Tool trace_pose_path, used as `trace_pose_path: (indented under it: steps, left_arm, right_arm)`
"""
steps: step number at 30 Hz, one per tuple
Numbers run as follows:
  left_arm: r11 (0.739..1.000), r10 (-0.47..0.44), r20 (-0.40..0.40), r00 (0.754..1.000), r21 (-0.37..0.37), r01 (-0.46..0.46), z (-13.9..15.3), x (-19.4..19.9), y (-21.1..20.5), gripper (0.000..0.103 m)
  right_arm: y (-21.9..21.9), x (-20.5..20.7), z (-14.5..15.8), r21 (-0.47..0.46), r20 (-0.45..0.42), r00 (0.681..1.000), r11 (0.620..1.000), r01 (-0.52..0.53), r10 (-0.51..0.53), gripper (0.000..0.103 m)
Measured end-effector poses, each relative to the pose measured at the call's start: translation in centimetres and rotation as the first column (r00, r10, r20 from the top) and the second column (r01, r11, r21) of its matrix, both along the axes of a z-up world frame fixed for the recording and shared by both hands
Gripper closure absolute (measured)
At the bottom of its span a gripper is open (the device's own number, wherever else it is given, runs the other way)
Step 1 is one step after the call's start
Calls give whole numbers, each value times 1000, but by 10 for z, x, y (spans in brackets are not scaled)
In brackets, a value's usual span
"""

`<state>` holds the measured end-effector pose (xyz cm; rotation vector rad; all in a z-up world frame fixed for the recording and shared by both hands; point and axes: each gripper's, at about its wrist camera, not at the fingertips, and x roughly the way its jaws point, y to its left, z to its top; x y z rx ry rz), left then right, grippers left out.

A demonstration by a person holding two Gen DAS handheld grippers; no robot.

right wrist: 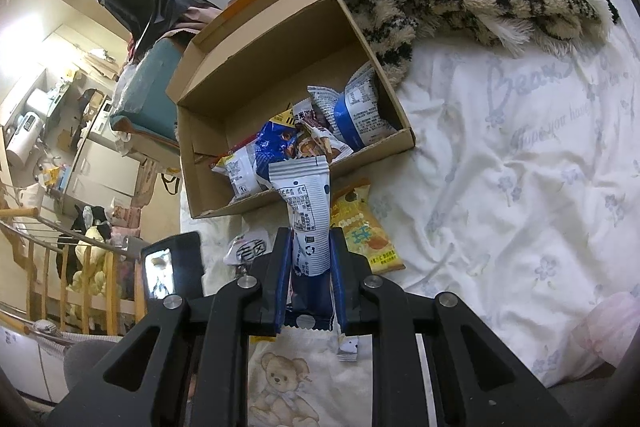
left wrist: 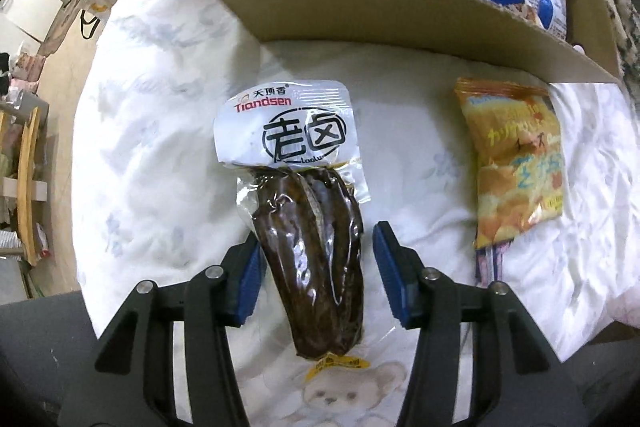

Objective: Organize snacks
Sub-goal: 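Grasp the brown meat bag with left tool while right tool holds the bar packet, then carry the meat bag and bar packet over the box with both tools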

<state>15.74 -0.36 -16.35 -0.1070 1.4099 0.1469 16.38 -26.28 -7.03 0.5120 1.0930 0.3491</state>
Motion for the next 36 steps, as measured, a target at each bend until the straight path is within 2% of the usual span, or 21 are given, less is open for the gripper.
trace_pose_path:
  steps: [5,9,12,13,17,23,26,29,36]
  left_arm:
    - [1000,-6,38,999,2,6,20,-15,8,55]
    - [998,33,65,997,-51,-30,39,-33,9,55]
    - [998,41,112,993,-61,-34,62,-42,21,55]
    - [998,41,127,991,-62,-34,61,-45,15,55]
    - [998,38,199,979,-55,-28,90,-47,18,55]
    - [1000,1,330,944,-2,-1,134,-19,18,55]
    - [1000,-13,363,932,9,10,148,0,16,55]
    - [999,-29,386,922,30,19,157,18,13,55]
    - [997,-73,415,907,63,51,164,64,1,55]
  right_arm:
    - [3,-2,2,-3,9,1000,1000,-10,10,83]
    - [4,-4,2,-5,8,1000,1000,-11,11,83]
    - [2,-5,0,32,-11,1000,999,-10,10,83]
    - [1,-5,-1,40,-18,1000,999,-7,8,83]
    - [-1,-6,2,46,-13,1000,999,0,1,83]
    - [-3,8,14,52,17,1000,999,-3,3,83]
    - [-7,19,21,66,45,999,998,1,-4,83]
    - [-13,33,22,82,57,998,997,11,-16,83]
    - [-16,75,15,58,52,998,998,26,-29,83]
